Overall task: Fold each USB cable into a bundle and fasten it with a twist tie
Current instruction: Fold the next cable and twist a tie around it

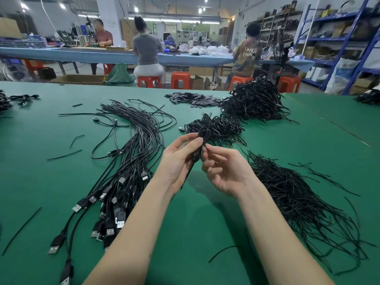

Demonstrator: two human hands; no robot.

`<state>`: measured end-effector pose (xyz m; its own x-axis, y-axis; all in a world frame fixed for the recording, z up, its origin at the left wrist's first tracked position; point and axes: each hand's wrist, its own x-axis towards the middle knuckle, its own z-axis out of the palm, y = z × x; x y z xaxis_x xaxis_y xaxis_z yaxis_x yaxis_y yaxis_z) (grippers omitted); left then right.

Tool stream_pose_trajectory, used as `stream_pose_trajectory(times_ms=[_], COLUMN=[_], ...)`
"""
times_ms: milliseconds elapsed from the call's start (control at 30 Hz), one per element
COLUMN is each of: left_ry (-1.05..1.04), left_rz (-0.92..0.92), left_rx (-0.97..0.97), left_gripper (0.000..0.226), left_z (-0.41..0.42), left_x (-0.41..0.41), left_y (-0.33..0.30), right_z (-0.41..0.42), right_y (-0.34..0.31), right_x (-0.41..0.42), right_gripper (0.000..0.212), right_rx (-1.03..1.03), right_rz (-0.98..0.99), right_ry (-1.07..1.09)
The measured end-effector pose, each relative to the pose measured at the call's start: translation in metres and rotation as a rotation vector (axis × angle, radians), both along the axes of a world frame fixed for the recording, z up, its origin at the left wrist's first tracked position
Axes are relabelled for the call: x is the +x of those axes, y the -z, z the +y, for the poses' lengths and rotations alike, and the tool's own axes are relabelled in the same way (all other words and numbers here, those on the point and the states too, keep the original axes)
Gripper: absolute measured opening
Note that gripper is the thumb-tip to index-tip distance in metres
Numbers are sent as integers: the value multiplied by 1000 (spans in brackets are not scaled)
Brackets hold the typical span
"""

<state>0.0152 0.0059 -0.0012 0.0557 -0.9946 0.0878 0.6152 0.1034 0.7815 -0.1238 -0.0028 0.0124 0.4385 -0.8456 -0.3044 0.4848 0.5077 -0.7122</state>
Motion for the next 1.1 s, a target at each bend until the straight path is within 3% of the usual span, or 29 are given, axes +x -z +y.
stream_pose_trajectory(times_ms=[33,100,200,300,367,433,467,533,567,600,667,767,833,933,1100], left_ry=[-8,-35,-38,-20,-12,-9,-8,-8,-11,-18,-37,-53,-52,-36,-43], left_rz=[1,3,3,-40,-51,-55,-57,-64,-66,-66,-64,-65,-82,-106,-119], left_rx=[8,38,84,105,102,90,81,65,64,71,101,130,138,157,170], left_gripper=[25,27,19,15,18,22,23,25,25,22,15,12,11,10,9], left_z=[0,-1,-2,-1,-1,-1,0,0,-1,-2,-3,-4,-4,-4,-4], left_x=[0,3,7,8,8,6,5,2,1,2,5,9,9,8,9], left_y=[-1,-3,-1,0,0,1,1,1,1,1,2,3,3,4,6], right_z=[-1,-2,-7,-10,-10,-8,-9,-4,-3,-2,-1,-2,-5,-7,-6], right_y=[1,3,10,16,17,15,13,6,4,5,10,18,21,21,21], right_x=[0,-3,-7,-11,-13,-9,-5,3,5,5,4,-7,-11,-17,-18], right_gripper=[11,7,23,13,6,8,13,15,13,10,3,27,28,20,17], right_rx=[-81,-445,-997,-1269,-1282,-1123,-924,-385,-215,-171,-392,-991,-1224,-1351,-1423], right_rz=[66,368,813,996,1007,934,809,381,241,195,380,825,981,1139,1203], right_ry=[-7,74,290,449,506,471,415,223,162,125,133,320,378,463,488])
